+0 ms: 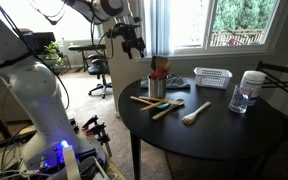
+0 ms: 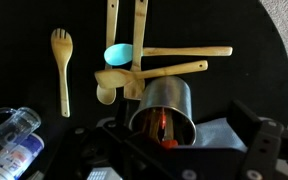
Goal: Take the plastic spoon out of the bucket
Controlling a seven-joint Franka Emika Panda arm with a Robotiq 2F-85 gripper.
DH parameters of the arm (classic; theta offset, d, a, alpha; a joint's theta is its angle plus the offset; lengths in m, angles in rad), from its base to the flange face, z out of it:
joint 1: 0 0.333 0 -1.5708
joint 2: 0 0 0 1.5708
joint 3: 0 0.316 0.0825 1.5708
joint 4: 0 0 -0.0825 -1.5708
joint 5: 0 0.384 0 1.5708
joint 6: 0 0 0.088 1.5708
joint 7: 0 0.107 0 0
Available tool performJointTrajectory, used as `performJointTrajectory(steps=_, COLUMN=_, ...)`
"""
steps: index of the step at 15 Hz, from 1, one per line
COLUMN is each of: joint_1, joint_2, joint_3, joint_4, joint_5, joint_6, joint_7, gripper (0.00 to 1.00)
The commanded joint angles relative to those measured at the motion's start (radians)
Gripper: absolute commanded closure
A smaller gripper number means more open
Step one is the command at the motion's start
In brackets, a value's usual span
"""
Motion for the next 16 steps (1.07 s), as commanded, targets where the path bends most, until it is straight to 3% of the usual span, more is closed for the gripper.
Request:
performJointTrajectory(steps=1, joint_1=0.004, joint_2=0.181, joint_3=-0.054, joint_4=0.092, joint_5=0.061, joint_6=0.02, joint_7=-0.01, gripper=0.0)
performJointTrajectory(steps=10, joint_1=0.001, joint_2=0.398, joint_3=-0.105, joint_4=0.231, joint_5=0.233, joint_6=0.054, joint_7=-0.05, gripper=0.0)
performJointTrajectory(steps=16, joint_1=-0.008, joint_2=0.527, joint_3=-0.109, joint_4=0.349, joint_5=0.27, joint_6=0.022, joint_7=-0.053, gripper=0.0)
